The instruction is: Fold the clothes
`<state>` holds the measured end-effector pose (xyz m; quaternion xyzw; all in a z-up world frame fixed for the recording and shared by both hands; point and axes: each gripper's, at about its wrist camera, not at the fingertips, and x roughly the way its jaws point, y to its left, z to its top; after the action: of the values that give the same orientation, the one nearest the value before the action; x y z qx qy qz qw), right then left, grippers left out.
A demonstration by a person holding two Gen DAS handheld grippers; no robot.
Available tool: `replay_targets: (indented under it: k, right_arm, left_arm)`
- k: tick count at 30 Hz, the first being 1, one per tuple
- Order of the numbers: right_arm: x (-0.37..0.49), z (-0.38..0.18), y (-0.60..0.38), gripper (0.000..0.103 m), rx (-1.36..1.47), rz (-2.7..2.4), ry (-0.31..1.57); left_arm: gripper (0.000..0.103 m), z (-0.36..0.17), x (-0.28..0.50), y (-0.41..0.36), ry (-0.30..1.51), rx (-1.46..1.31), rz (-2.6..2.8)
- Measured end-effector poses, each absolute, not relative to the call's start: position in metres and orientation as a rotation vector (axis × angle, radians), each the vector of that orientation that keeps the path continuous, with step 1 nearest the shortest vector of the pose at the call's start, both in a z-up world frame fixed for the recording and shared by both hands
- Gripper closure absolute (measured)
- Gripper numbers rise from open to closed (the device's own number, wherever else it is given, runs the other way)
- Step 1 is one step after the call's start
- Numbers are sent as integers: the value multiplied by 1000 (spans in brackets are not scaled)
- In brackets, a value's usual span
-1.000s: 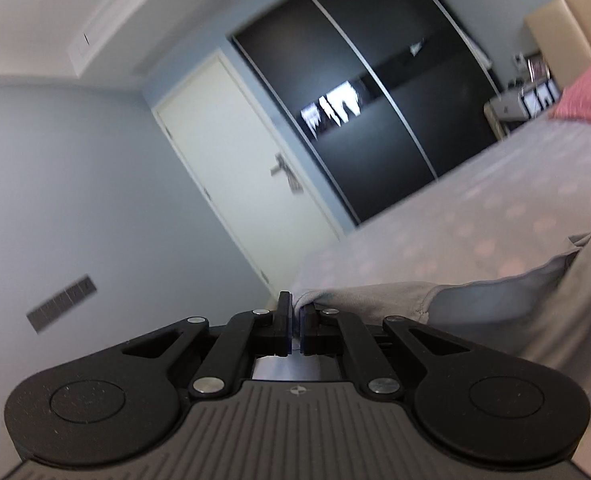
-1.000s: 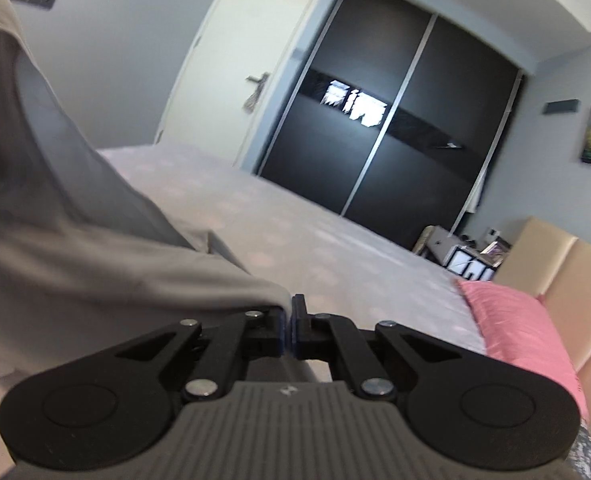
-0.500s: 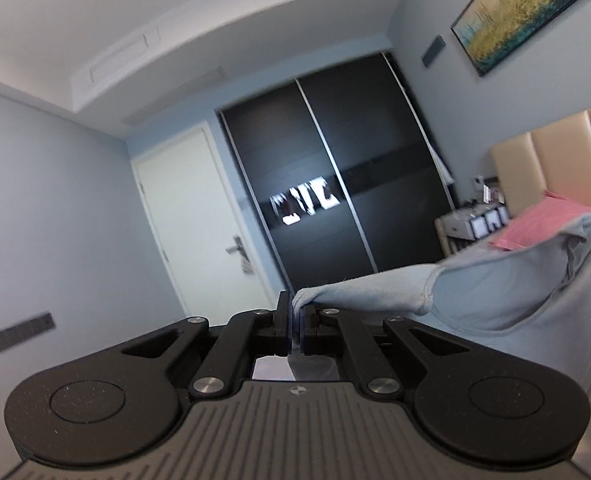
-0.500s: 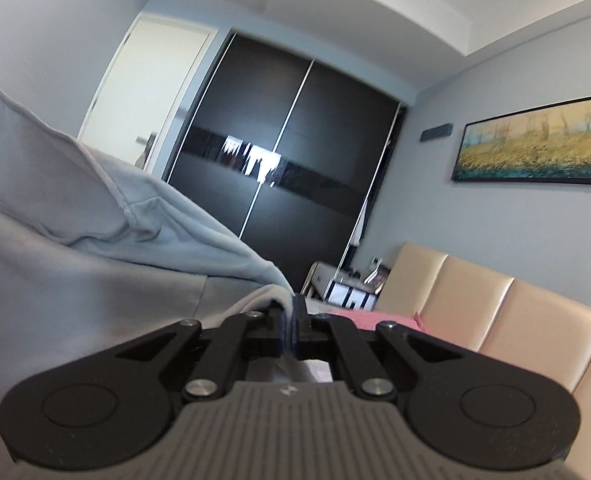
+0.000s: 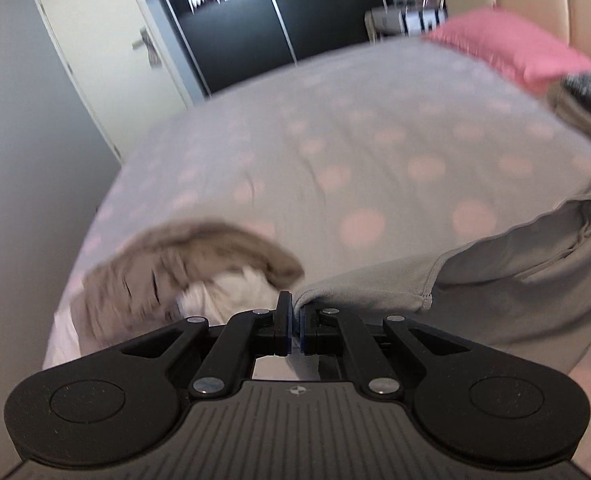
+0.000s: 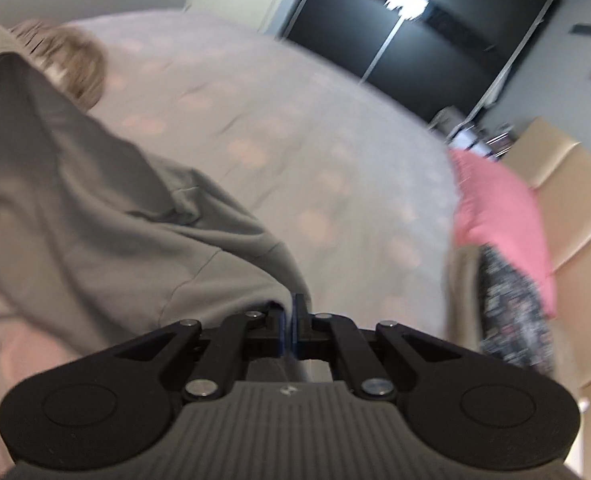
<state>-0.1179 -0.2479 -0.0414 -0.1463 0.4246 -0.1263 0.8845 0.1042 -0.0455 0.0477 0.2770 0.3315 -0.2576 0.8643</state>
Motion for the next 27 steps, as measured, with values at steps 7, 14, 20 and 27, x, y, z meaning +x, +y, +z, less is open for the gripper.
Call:
replay_targets:
  k: [7, 14, 20, 27]
  right_arm:
    - [-108, -81, -249, 94, -307, -73, 991]
    - [-91, -38, -293, 72, -143, 30, 864]
    - [-34, -50, -308, 70, -136, 36, 869]
    - [7, -83, -293, 70, -125, 161, 941]
  left_arm:
    - [101, 2, 92, -44, 763, 685, -558]
    - [101, -23, 110, -52, 823, 696, -555]
    - [101, -42, 123, -60, 873, 718, -553]
    - [101, -54, 123, -63, 882, 755, -561]
